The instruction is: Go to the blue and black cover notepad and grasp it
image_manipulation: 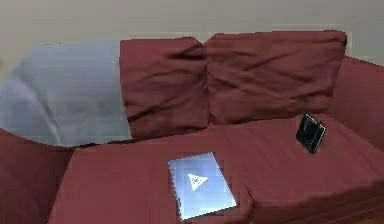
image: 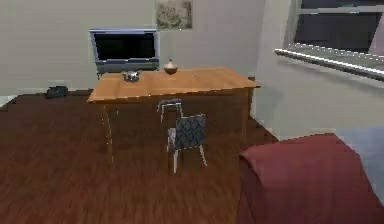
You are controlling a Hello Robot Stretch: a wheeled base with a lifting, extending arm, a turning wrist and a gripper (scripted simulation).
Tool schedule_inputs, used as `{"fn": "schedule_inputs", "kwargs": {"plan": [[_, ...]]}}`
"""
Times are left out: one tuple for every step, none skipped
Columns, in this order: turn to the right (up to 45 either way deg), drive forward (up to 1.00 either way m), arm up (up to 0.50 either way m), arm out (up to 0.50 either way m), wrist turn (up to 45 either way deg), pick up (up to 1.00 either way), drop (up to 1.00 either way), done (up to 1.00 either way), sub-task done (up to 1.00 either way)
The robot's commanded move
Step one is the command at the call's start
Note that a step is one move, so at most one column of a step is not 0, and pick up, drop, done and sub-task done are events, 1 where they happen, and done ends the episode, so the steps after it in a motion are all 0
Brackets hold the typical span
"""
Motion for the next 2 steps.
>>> {"fn": "schedule_inputs", "kwargs": {"plan": [[-45.0, 0.00, 0.00, 0.00, 0.0, 0.00, 0.00, 0.00, 0.00], [-45.0, 0.00, 0.00, 0.00, 0.0, 0.00, 0.00, 0.00, 0.00]]}}
